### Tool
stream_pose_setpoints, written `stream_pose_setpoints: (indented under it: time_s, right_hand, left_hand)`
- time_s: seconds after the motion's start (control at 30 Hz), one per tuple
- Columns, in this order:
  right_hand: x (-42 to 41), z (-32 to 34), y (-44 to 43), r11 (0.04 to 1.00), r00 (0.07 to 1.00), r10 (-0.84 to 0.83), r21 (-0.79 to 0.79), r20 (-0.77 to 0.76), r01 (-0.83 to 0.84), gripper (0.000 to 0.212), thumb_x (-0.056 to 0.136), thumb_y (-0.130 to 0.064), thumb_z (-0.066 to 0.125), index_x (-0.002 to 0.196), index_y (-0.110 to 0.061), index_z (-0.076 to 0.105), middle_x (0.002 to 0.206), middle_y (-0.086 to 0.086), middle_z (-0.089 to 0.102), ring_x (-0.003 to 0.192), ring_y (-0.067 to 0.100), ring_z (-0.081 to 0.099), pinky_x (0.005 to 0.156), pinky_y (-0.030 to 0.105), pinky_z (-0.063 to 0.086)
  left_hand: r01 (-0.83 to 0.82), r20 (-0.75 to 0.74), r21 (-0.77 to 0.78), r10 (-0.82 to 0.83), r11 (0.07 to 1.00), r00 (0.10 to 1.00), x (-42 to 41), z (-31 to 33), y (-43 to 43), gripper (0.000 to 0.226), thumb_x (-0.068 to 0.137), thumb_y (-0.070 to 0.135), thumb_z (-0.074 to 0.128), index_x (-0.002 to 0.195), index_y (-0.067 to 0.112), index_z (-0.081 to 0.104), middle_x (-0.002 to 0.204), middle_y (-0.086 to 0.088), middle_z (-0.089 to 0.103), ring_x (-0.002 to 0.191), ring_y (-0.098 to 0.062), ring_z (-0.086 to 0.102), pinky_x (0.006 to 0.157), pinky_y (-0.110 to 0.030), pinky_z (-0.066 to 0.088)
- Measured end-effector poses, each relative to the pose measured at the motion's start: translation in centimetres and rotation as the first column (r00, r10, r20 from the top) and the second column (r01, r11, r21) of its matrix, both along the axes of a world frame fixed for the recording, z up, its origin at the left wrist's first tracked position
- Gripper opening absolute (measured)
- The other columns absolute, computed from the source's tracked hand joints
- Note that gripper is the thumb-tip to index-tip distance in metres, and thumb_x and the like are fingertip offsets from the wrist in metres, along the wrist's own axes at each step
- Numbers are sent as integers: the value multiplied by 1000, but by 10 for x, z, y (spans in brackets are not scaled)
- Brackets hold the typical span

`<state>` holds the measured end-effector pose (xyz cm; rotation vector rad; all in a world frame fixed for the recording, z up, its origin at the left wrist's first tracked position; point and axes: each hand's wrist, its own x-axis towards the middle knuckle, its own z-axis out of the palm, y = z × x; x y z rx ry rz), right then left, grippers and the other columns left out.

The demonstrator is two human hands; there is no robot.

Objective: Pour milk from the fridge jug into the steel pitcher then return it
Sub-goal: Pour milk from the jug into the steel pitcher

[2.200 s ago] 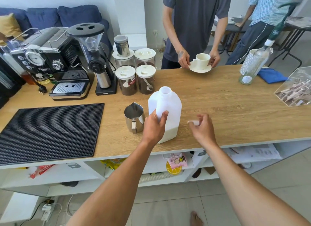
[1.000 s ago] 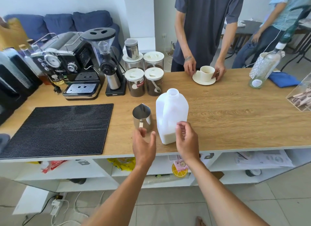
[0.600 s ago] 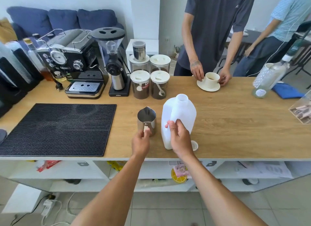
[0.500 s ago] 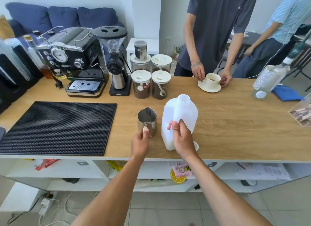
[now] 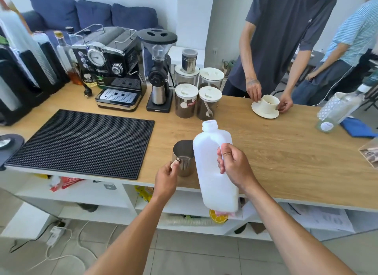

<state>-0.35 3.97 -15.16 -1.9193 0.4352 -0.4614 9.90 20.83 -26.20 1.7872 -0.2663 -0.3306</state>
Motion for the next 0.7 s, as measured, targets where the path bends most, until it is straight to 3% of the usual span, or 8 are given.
stream_pose_setpoints:
  time_s: [0.13, 0.3, 0.4, 0.53, 0.7]
  right_hand:
    - [-7, -4, 2, 997, 991, 73, -6, -110, -74, 35, 103, -31, 41, 75, -13, 52, 53, 0, 45, 47, 19, 40, 50, 37, 36]
    - [-12, -9, -2, 978, 927, 146, -90, -346, -188, 37, 102, -37, 41, 73, -18, 55, 54, -6, 49, 46, 16, 43, 54, 33, 38]
    - [-13, -16, -7, 964, 891, 111, -169, -441, -204, 39, 100, -44, 40, 72, -22, 56, 58, -6, 51, 50, 13, 44, 57, 29, 37]
    - [-9, -16, -10, 944, 859, 84, -236, -506, -232, 41, 99, -47, 39, 74, -21, 57, 64, 0, 55, 53, 16, 47, 56, 28, 39]
    - [2, -12, -10, 918, 835, 70, -293, -545, -268, 40, 100, -45, 38, 74, -22, 56, 66, -7, 54, 62, 15, 49, 61, 28, 37]
  left_hand:
    - [14, 8, 22, -14, 1000, 1000, 3, -5, 10, 60, 97, 54, 42, 90, -4, 55, 72, 0, 51, 69, -12, 47, 61, -33, 36]
    - [33, 13, 17, -33, 999, 999, 2, -5, 11, 51, 102, 45, 44, 83, -1, 55, 69, 0, 50, 66, -11, 46, 59, -32, 36]
    - [50, 15, 26, -50, 998, 999, 2, -4, 11, 47, 103, 42, 44, 69, 10, 42, 62, 3, 39, 57, -10, 35, 53, -28, 29]
    - [89, 49, 46, -91, 995, 995, 4, 0, 13, 42, 104, 41, 43, 70, 17, 40, 60, 5, 33, 52, -8, 27, 49, -24, 24]
    - [101, 48, 43, -103, 994, 994, 5, 0, 14, 42, 104, 41, 43, 70, 16, 40, 61, 4, 34, 54, -9, 29, 49, -24, 25]
